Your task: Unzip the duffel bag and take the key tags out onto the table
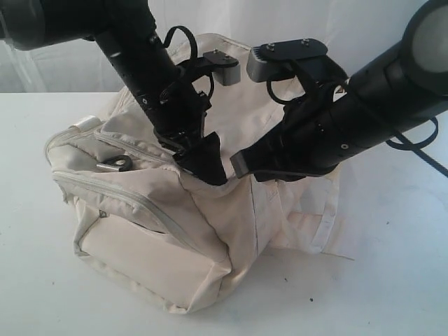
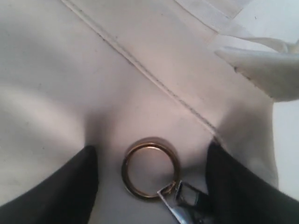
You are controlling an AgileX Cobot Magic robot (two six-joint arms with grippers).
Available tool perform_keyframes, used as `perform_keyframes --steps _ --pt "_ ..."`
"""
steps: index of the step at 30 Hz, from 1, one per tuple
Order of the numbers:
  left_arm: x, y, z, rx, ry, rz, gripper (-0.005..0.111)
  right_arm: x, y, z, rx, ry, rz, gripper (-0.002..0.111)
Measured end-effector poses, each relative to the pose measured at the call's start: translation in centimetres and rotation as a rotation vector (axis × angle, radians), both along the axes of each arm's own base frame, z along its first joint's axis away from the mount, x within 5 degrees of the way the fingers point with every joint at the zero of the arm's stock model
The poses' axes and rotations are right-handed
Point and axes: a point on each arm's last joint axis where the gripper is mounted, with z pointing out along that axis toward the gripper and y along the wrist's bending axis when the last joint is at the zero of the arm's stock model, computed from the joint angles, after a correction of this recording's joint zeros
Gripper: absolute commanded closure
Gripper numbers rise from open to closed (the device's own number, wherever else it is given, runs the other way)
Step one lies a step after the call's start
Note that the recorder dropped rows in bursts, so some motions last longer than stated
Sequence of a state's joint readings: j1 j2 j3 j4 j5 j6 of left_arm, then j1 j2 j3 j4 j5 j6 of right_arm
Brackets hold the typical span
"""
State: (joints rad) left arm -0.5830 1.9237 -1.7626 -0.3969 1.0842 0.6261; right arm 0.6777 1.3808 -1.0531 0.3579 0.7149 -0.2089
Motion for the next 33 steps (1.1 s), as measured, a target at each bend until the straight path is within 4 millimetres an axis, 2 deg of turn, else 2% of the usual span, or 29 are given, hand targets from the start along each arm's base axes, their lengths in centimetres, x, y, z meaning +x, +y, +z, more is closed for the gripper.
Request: perform_keyframes --steps 8,13,25,33 --pt "0.2 -0.1 -0.6 0.01 0.012 0.004 0.106 0.0 0.0 0.0 -0.001 0.001 0.0 0.108" --pt "0.6 -0.2 -0.2 0.004 -0.008 0.038 0.107 0.0 0.0 0.0 0.001 -0.001 -0.001 0.108" --pt "1.1 -0.5 4.4 -0.051 -0.097 0.035 0.107 0.1 0.0 0.0 0.005 -0.007 -0.003 0.108" --pt "1.7 0.1 5.6 -0.003 -0.174 0.084 0.107 0.1 0.0 0.0 0.005 -0.011 -0.004 0.108"
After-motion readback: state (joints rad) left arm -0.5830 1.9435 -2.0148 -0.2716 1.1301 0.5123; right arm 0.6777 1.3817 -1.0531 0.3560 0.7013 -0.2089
